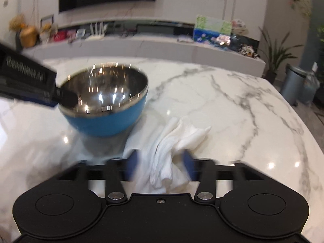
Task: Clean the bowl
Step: 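Hold the bowl rim with the left gripper while the right gripper wipes the blue exterior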
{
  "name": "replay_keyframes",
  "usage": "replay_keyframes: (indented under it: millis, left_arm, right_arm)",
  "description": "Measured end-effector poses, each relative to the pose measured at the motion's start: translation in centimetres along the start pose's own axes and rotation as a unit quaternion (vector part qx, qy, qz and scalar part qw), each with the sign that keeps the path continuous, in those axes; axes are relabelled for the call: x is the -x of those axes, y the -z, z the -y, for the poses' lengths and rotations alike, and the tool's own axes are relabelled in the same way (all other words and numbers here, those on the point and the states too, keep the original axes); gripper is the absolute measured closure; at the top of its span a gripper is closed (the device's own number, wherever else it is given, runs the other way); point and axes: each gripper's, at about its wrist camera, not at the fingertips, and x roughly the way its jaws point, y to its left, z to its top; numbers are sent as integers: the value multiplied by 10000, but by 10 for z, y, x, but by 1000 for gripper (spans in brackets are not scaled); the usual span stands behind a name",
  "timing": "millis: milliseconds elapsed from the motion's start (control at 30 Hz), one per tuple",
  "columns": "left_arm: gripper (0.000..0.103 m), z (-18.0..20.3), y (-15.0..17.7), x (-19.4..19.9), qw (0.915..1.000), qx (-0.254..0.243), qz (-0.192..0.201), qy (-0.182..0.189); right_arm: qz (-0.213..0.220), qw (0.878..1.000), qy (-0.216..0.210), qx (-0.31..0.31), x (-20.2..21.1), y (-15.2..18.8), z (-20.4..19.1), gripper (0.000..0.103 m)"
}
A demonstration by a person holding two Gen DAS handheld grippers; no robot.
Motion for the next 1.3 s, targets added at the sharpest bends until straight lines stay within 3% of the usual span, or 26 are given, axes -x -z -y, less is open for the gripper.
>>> replay_keyframes:
  millis: [100, 267, 367, 433, 533, 900, 1300]
  left_arm:
    - [71, -1, 0, 0, 10000, 0, -7, -6]
    - [71, -1, -1, 0, 10000, -7, -11, -7]
    - [71, -3, 0, 0, 10000, 33, -10, 8]
    - [71, -4, -1, -1, 10000, 23, 7, 10]
    - [71, -3, -2, 0, 10000, 8, 46, 24]
    - [71, -4, -2, 0, 9999, 66, 68, -40]
    - [70, -8, -2, 1, 10000, 81, 38, 18]
  right_arm:
    - [-70, 10000, -32, -17, -2, 0, -6, 38]
    - [-296, 9993, 69, 201, -11, 5, -17, 39]
    - [-318, 9991, 31, 263, -14, 6, -16, 55]
    - [-285, 9991, 37, 318, -15, 6, -15, 74]
    - [-245, 9988, 35, 425, -16, 6, -13, 85]
    - [477, 9958, 12, 785, 29, -9, -28, 86]
    - [248, 9916, -140, 1262, 14, -7, -41, 86]
